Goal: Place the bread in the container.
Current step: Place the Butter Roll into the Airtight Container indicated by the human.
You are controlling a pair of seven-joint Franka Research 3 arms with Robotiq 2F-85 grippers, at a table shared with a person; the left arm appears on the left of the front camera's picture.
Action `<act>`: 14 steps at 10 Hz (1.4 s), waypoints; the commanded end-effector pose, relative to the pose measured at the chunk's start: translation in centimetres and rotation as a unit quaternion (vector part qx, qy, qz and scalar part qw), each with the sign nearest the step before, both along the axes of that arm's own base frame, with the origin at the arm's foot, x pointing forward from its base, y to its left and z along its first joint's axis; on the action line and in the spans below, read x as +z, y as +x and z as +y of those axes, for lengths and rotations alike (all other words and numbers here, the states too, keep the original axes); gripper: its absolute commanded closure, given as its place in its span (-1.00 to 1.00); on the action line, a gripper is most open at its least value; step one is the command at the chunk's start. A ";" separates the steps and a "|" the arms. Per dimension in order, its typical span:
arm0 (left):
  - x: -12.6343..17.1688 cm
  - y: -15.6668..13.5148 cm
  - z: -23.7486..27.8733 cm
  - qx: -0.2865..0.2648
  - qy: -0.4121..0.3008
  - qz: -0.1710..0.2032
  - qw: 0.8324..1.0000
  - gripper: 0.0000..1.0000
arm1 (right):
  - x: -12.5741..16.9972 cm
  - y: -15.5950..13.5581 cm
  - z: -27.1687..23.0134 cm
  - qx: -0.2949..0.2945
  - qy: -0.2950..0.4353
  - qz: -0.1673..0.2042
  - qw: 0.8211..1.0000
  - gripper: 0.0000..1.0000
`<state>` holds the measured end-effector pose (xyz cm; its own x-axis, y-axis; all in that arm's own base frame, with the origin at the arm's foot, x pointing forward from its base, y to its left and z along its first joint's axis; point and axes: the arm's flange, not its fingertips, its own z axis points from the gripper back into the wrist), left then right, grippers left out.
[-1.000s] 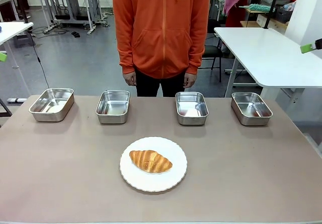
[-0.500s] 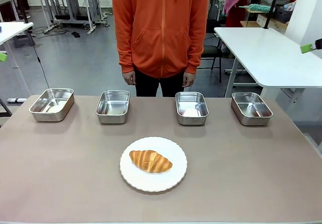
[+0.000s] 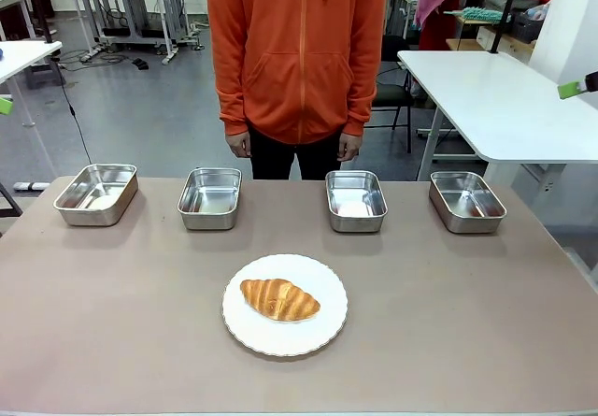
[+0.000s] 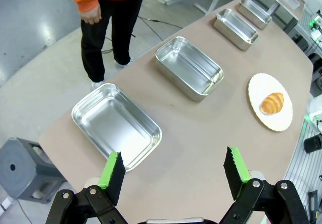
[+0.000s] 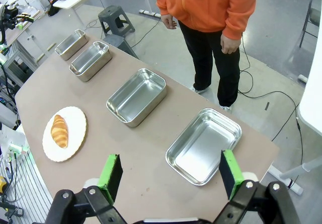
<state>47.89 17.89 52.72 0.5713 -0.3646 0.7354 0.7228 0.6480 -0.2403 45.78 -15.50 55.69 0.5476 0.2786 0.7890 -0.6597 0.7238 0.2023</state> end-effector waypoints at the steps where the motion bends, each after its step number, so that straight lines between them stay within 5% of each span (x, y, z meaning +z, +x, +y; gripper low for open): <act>1: 0.2 0.0 0.1 0.000 0.000 -0.003 1.000 -1.00 | 0.1 0.1 0.1 -0.001 0.000 -0.003 1.000 -1.00; 14: 0.2 0.0 0.1 0.000 0.000 -0.003 1.000 -1.00 | 0.1 0.1 0.1 -0.001 0.000 -0.003 1.000 -1.00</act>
